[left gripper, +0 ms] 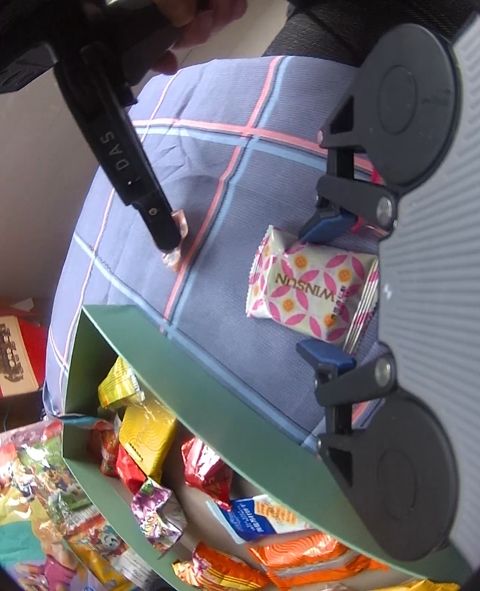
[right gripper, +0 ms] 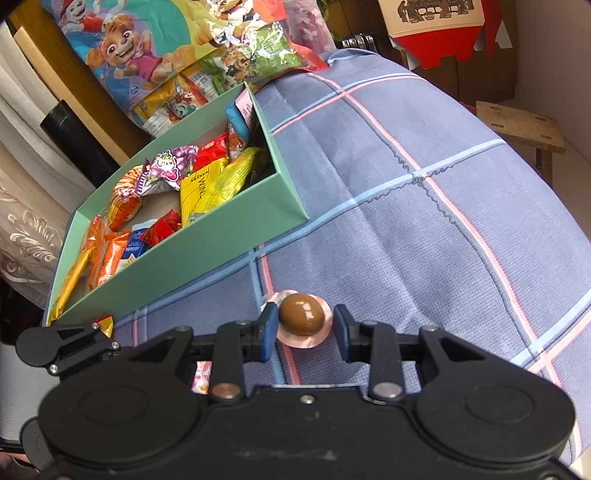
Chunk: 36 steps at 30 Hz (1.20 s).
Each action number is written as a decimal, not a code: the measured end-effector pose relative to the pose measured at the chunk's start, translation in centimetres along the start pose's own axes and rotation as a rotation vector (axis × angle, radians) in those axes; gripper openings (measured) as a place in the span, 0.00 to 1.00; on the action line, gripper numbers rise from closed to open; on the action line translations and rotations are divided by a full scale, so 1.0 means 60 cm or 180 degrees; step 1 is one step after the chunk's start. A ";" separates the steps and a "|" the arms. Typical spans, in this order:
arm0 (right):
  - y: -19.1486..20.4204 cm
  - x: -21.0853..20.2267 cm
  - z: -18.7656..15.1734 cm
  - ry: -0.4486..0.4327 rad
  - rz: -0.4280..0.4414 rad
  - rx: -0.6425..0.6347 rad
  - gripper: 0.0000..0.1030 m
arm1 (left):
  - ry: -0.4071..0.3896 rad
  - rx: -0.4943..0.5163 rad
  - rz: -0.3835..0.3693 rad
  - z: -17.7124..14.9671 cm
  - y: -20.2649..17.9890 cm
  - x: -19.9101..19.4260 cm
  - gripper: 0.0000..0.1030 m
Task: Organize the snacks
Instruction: 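Carry the WINSUN packet and chocolate ball into the green tray and open both tools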
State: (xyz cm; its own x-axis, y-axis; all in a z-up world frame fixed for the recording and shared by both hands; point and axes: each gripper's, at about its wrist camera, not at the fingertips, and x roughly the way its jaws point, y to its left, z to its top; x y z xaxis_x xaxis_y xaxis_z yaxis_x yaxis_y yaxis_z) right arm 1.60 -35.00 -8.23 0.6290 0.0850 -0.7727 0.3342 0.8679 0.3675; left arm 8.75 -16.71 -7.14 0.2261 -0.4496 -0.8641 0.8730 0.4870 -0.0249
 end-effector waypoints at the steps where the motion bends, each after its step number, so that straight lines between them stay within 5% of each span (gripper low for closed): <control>1: 0.001 0.001 0.000 0.0001 -0.0002 -0.0003 0.31 | -0.0018 -0.0112 0.0094 0.005 -0.001 0.003 0.56; 4: -0.001 0.002 0.002 0.0019 0.0005 -0.0024 0.31 | -0.0068 -0.0411 0.0192 0.016 0.000 0.009 0.61; 7: -0.001 0.001 0.002 0.0031 -0.0007 -0.0043 0.31 | -0.0042 -0.0258 0.0223 0.022 -0.014 0.018 0.75; 10: -0.002 -0.003 0.003 0.0015 -0.0007 -0.0037 0.31 | -0.0125 -0.0298 0.0251 0.026 -0.021 0.013 0.48; 22: 0.018 -0.040 0.015 -0.0115 0.0052 -0.0159 0.31 | -0.0347 -0.0893 0.0274 0.023 0.006 -0.068 0.48; 29: 0.056 -0.080 0.069 -0.0385 0.0161 -0.0320 0.31 | -0.0742 -0.1131 0.0633 0.076 0.075 -0.137 0.48; 36: 0.082 -0.073 0.135 -0.0531 0.0180 -0.0380 0.31 | -0.0833 -0.1332 0.0873 0.131 0.149 -0.136 0.48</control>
State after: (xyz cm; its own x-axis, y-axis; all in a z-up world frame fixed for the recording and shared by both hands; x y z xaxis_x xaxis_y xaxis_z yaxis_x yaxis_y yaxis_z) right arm 6.21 -35.07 1.15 0.7552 0.0616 -0.6526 0.2158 0.9168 0.3362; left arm 18.08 -14.57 3.65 0.5668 -0.4095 -0.7148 0.5336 0.8436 -0.0602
